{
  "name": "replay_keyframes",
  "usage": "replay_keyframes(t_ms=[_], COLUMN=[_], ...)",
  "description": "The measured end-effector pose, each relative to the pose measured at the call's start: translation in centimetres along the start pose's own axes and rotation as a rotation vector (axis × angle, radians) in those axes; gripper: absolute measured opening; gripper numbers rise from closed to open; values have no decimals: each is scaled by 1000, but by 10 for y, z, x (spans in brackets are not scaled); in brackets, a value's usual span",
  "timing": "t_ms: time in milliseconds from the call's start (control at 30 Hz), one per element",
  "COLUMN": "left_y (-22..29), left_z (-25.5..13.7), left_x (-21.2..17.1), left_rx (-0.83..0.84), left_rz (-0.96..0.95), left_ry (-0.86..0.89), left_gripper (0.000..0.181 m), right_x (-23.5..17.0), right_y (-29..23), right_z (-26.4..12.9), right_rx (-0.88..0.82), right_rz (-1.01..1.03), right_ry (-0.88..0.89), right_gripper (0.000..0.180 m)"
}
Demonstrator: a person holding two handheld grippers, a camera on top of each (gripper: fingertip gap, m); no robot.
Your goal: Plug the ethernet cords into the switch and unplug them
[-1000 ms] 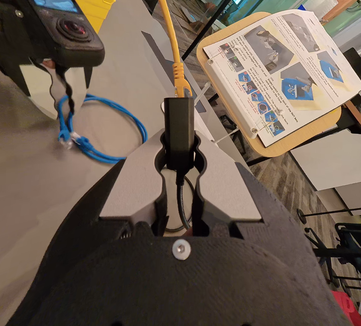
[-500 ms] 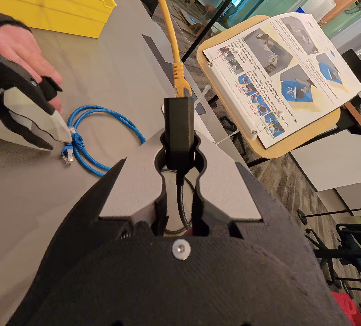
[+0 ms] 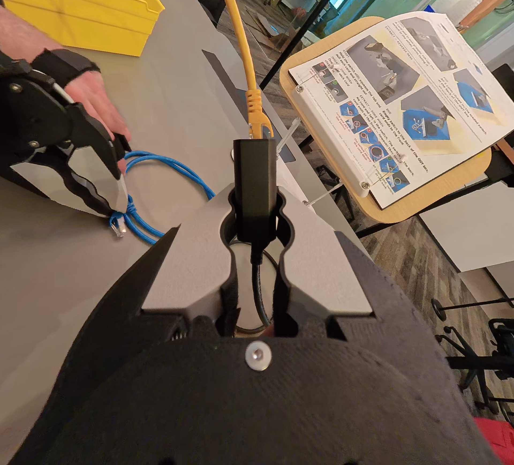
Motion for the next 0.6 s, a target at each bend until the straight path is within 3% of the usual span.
replay_keyframes(t_ms=[400, 600], left_y=[-27, -29], left_z=[9, 8], left_x=[-8, -15], left_rx=[-118, -167], left_rz=[-195, -430], left_ry=[107, 207], left_gripper=[10, 8], right_x=[2, 0], right_y=[4, 4], right_z=[-2, -3], right_rx=[-2, 1], right_rz=[29, 33], right_ry=[8, 3], right_gripper=[21, 22])
Point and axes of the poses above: each gripper's, where its closed fingertips meet, z out along the fingers, x out of its top, y = z × x across the jaws, the point moved 8 cm from there along -z, back along the fingers, and after that the axes turned 14 degrees about -x, right-handed, at the moved point
